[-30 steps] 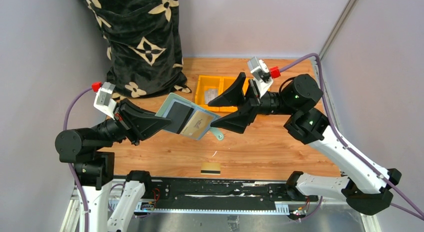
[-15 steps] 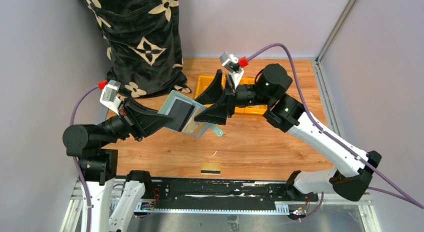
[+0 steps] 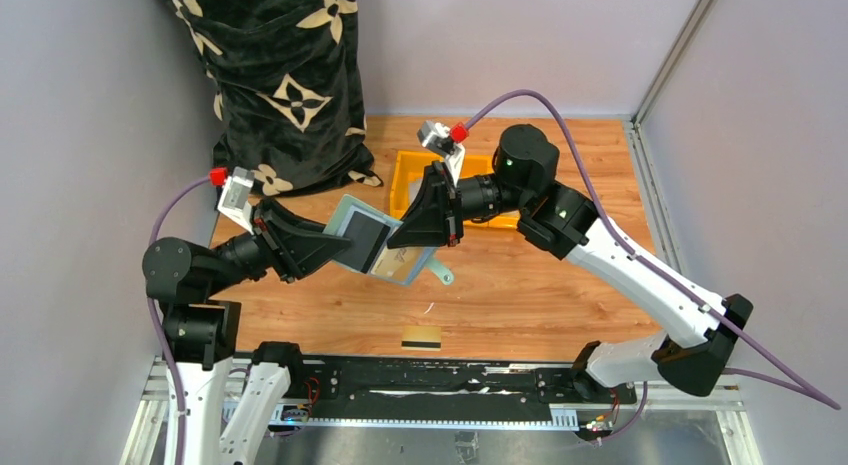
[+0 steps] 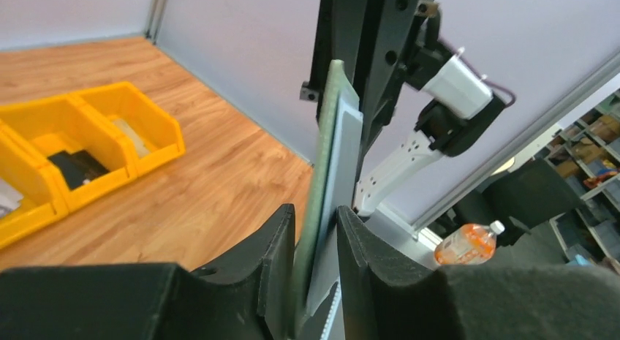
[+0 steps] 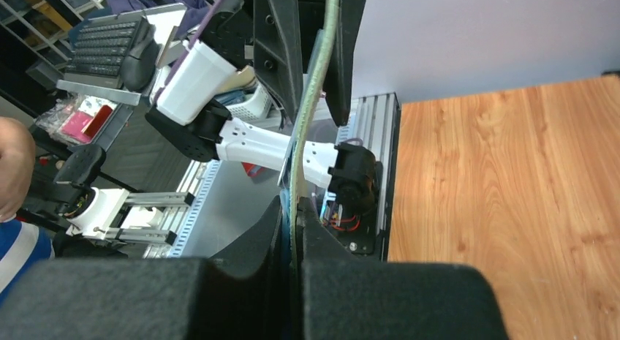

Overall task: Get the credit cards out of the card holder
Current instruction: Remove the credit card from the card holder.

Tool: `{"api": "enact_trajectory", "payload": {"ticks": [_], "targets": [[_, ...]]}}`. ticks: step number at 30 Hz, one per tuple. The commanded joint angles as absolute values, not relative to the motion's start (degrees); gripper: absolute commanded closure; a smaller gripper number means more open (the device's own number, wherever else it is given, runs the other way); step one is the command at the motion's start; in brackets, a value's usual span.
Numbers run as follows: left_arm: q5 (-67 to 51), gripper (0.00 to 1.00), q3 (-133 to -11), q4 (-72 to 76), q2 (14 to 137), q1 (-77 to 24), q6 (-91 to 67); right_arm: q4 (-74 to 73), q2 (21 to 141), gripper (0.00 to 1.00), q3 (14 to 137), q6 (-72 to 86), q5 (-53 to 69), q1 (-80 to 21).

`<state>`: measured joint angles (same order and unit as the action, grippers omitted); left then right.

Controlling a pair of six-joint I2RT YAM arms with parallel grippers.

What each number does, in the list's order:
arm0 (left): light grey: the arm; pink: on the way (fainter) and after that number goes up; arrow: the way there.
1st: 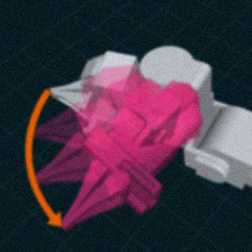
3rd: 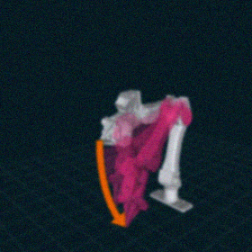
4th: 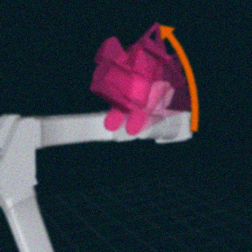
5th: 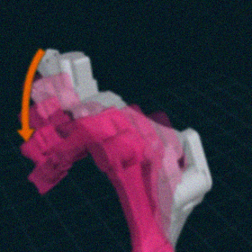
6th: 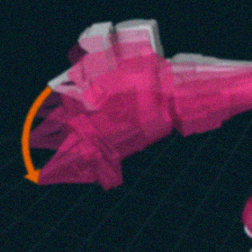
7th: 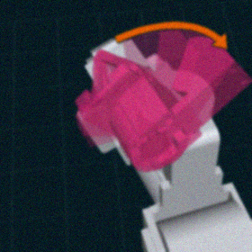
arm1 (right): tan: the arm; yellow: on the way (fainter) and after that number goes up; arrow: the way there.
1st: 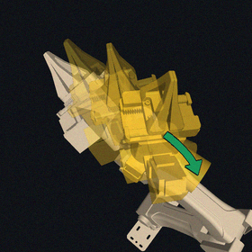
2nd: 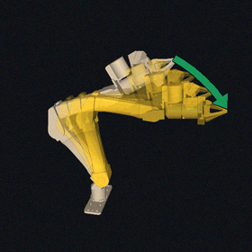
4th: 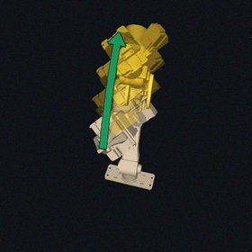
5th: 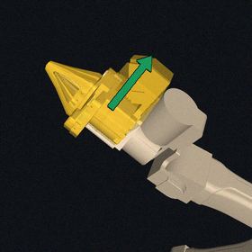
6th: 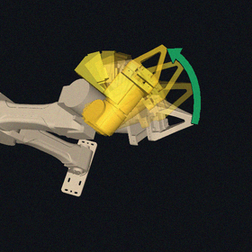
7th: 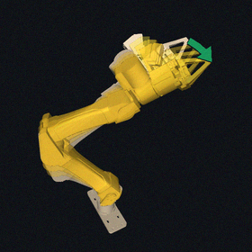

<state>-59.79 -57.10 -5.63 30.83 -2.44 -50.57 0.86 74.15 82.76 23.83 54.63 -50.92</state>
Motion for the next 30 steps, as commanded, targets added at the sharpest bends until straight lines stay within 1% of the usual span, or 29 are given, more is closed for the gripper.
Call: {"api": "enact_trajectory", "payload": {"ticks": [1, 3, 6, 9, 11, 13, 16, 19, 22, 26, 28, 30], "targets": [[-62.5, 0.68, -54.5, -13.2, 31.6, -2.6, -40.6, -12.9, 76.7, 1.0, 88.3, 17.0, 56.6, -50.6], [-64.5, 0.69, -54.0, -15.5, 32.3, -2.6, -37.9, -17.5, 78.1, 1.0, 90.0, 14.2, 56.0, -50.9], [-66.4, 0.74, -52.8, -18.1, 32.8, -2.6, -33.8, -21.0, 80.1, 1.0, 91.7, 12.4, 55.8, -51.7], [-68.0, 0.8, -51.7, -18.4, 33.3, -2.5, -33.4, -22.6, 81.6, 1.0, 92.9, 11.1, 56.0, -52.4], [-69.0, 0.81, -51.5, -18.4, 33.5, -2.6, -33.6, -23.8, 82.6, 1.0, 93.8, 10.2, 56.0, -52.5], [-70.0, 0.78, -51.6, -18.6, 33.4, -2.6, -34.1, -26.5, 83.8, 1.0, 95.4, 8.9, 55.3, -52.5], [-71.3, 0.7, -51.6, -18.7, 33.1, -2.6, -34.0, -31.6, 86.1, 1.0, 99.0, 6.7, 52.3, -52.5], [-71.9, 0.69, -51.3, -18.9, 32.9, -2.5, -33.4, -37.2, 88.7, 1.0, 103.6, 4.6, 49.1, -52.5], [-71.5, 0.71, -51.1, -19.1, 32.9, -2.5, -32.8, -39.5, 89.9, 1.0, 105.1, 3.7, 48.0, -52.9], [-70.6, 0.82, -51.1, -19.9, 32.9, -2.6, -31.0, -40.7, 89.9, 1.0, 105.2, 2.8, 47.5, -53.5], [-70.7, 0.91, -51.2, -20.3, 32.8, -2.6, -30.6, -41.2, 89.8, 1.0, 105.5, 2.3, 47.0, -53.5], [-70.7, 0.97, -51.2, -20.5, 32.8, -2.6, -30.3, -41.2, 89.7, 1.0, 105.5, 1.7, 47.3, -53.5]]}}
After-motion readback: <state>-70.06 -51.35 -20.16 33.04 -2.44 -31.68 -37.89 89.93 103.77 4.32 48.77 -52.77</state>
